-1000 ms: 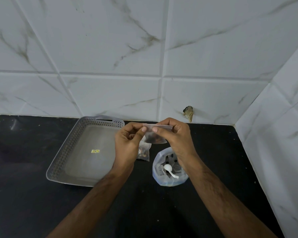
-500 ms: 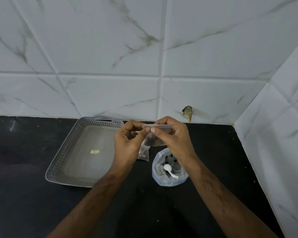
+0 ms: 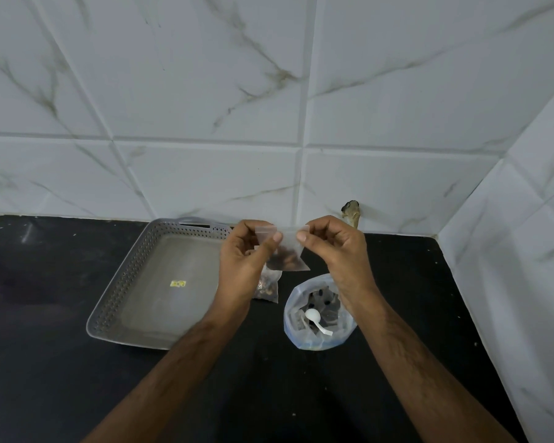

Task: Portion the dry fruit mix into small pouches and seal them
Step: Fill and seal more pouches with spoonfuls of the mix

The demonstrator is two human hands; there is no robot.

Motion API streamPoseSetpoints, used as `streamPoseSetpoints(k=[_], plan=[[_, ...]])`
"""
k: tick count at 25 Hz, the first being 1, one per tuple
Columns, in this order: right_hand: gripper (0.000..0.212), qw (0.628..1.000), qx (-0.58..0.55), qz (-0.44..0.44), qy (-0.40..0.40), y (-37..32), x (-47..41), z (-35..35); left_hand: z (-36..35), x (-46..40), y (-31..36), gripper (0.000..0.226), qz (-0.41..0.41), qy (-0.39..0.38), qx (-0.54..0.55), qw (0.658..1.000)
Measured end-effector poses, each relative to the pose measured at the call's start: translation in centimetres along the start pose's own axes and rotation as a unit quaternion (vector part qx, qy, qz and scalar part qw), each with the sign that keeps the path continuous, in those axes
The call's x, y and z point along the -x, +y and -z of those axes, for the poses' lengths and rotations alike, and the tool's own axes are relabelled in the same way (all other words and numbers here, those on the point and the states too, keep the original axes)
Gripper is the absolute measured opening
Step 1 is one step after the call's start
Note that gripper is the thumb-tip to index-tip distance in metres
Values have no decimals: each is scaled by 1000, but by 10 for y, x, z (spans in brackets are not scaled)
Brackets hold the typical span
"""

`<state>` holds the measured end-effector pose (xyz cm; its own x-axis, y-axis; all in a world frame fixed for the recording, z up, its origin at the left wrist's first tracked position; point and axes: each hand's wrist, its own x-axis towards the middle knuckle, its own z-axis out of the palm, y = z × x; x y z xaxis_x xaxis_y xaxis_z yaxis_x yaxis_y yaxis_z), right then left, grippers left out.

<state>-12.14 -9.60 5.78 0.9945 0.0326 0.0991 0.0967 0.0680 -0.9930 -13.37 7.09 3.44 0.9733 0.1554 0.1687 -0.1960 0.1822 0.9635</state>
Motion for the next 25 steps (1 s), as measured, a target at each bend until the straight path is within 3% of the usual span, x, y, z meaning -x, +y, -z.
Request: streamPoseSetpoints(k=[4,11,15,25], plan=[[4,1000,12,6,-8,3,5,-4,-8,2,4,14,33,-6,39,999],[5,994,79,40,-58,-1,3,-2,-6,0,4,13,14,-6,17,1000],[7,994,103,30,-30,0,-4,2,-3,-2,6,5,-2,-2,-40,999],[11,996,87,-8,-5,17,-10,12,18,-11,-9,23,-36,-30,-165,985]])
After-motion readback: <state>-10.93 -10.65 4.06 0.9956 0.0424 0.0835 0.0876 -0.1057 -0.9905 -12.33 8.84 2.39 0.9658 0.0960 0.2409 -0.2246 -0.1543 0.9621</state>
